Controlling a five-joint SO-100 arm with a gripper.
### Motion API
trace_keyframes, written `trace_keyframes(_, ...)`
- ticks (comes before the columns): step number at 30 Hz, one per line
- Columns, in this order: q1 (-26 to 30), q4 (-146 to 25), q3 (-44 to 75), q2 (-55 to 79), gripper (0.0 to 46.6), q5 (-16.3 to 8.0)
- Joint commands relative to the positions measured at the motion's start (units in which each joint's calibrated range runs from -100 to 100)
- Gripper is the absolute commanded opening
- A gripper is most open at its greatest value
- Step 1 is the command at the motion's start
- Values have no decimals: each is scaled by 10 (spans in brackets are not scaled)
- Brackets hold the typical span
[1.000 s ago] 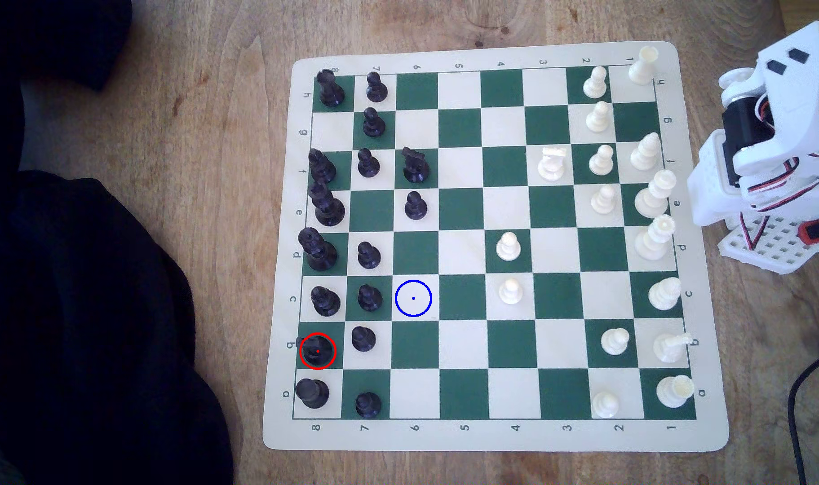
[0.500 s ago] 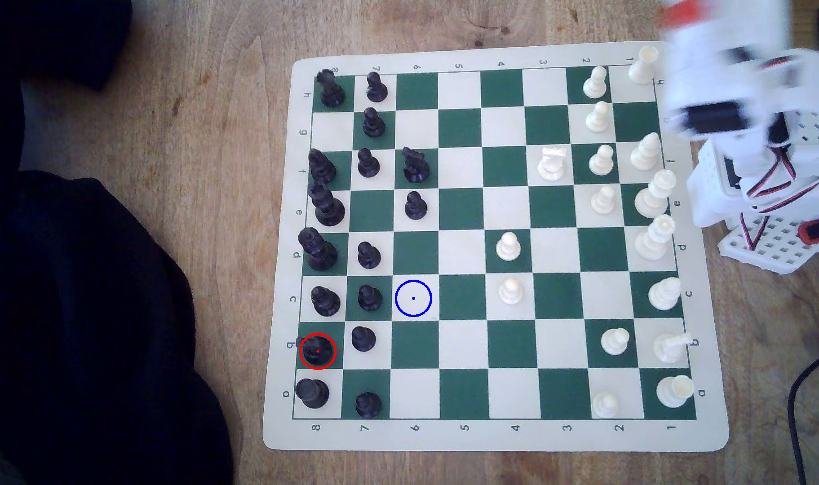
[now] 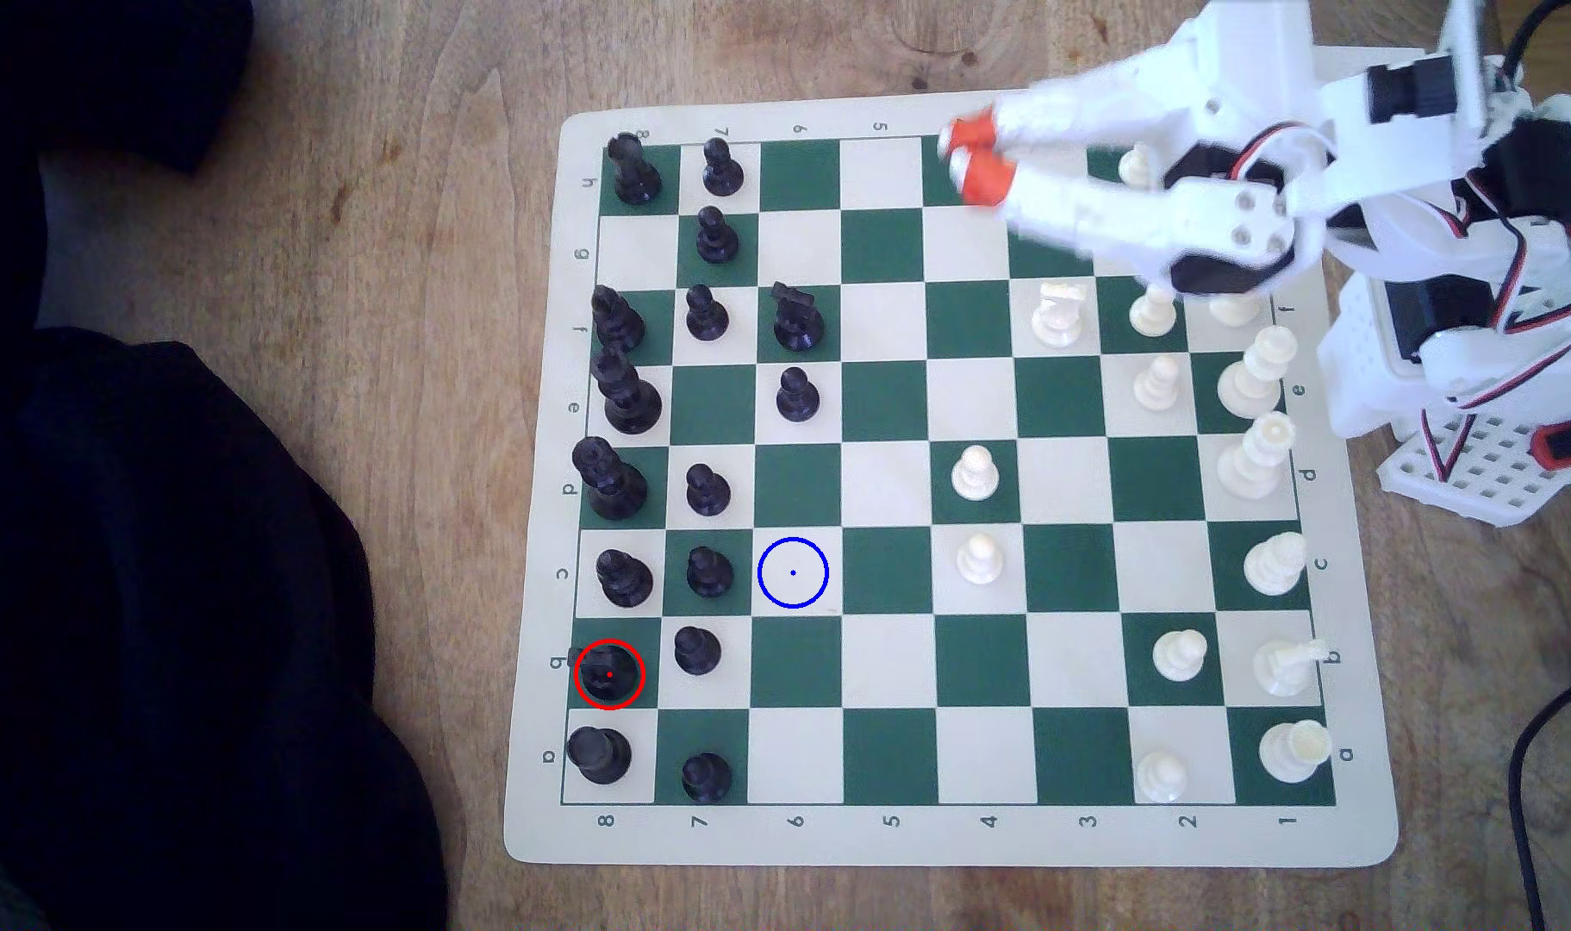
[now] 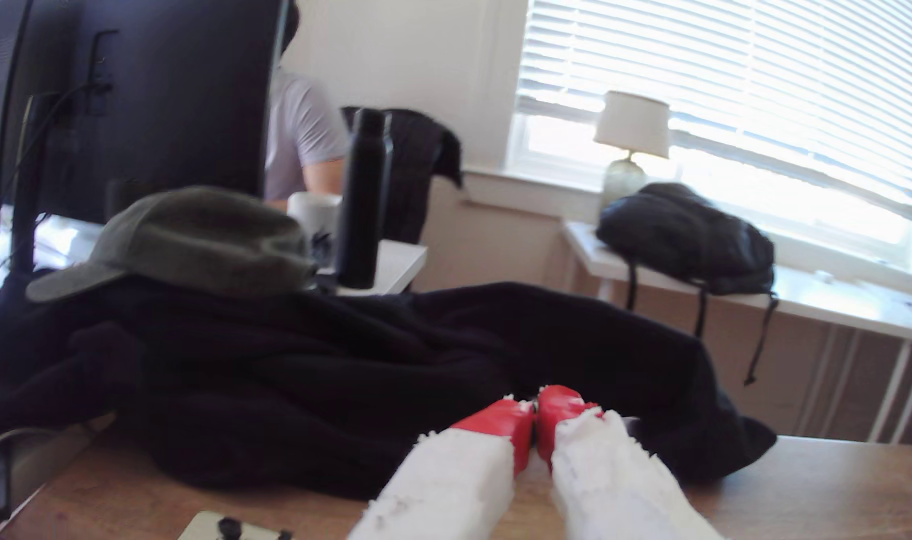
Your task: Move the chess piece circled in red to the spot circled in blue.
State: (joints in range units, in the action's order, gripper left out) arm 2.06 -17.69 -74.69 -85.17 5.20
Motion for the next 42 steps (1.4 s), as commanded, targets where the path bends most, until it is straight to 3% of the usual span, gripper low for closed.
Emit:
trace_keyframes(1, 45, -22, 107, 120, 2, -12)
trace_keyframes(3, 56, -22, 139, 178, 2, -31)
trace_keyframes(4, 67, -24, 169, 230, 2, -54)
trace_keyframes(13, 97, -34, 362, 510, 2, -113)
trace_keyframes(20, 97, -84, 503, 720, 21, -117)
trace_keyframes(27, 98, -138, 642, 841, 31, -144)
trace_keyframes(34, 101, -160, 737, 922, 80, -146)
trace_keyframes(35, 102, -160, 747, 934, 119, -148)
trace_keyframes(36, 102, -160, 752, 938, 128, -150)
trace_keyframes(38, 102, -160, 763, 949, 129, -153)
trace_keyframes(40, 102, -165, 780, 961, 88, -153)
trace_keyframes(42, 103, -165, 790, 969, 78, -154)
